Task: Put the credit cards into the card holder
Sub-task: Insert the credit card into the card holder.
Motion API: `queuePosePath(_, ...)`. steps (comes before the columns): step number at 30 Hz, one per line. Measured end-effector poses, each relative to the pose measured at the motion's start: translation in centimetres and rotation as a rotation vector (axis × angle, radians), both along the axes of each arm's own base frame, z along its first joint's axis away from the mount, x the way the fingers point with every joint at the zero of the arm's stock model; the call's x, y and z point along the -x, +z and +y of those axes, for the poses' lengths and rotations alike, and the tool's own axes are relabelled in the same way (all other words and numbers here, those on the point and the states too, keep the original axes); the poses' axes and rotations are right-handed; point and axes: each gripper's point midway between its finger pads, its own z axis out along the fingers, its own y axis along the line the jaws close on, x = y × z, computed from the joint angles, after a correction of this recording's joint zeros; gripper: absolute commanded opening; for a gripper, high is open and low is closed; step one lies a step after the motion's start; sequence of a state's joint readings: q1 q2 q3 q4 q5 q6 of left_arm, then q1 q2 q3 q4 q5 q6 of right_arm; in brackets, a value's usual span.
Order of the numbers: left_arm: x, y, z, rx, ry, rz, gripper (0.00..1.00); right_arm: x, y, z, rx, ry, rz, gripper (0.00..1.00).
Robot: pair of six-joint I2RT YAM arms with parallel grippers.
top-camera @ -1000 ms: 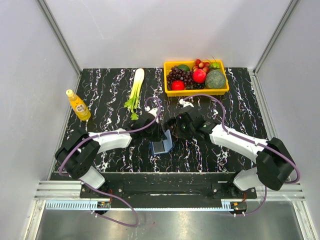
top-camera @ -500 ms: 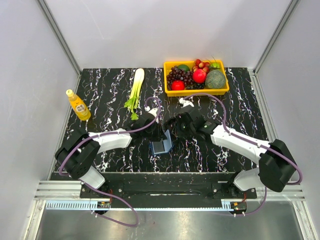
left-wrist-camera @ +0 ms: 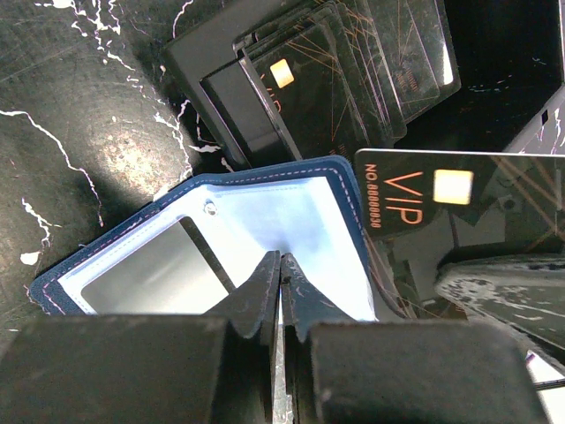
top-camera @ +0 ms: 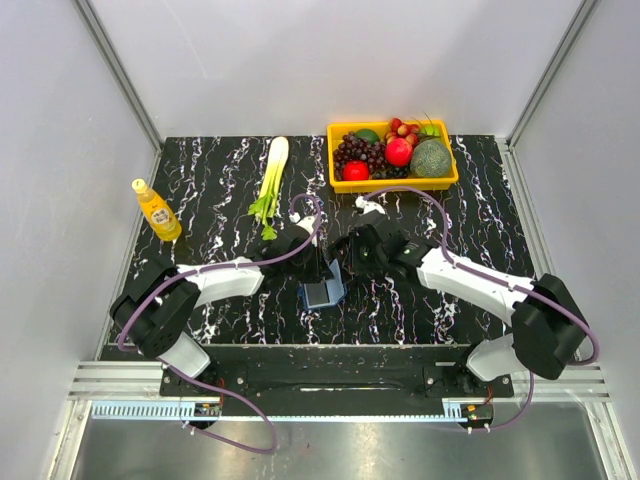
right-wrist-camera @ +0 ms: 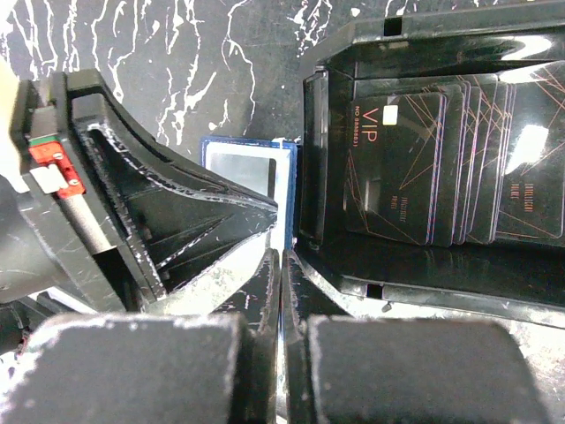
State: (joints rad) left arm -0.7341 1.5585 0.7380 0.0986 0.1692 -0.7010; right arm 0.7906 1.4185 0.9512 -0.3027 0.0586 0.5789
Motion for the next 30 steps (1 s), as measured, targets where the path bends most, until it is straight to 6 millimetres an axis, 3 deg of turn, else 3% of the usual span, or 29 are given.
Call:
queuePosePath(5,0.0,0.0,0.0,0.000,0.000,0.000,0.05,0.0,-1.2,0.2,0.018,0.002,0.018,0.00)
queuePosePath(21,-0.2,0.0,0.2,-0.008,0.013,-0.007,0.05,0.5,-2.1,1.8,0.006,0.047,0.029,0.00)
queuePosePath(30,0.1,0.8,2.6,-0.028,0.081,-0.042,0.07,0.7,-2.8,2.8,0.001,0.066,0.029,0.00)
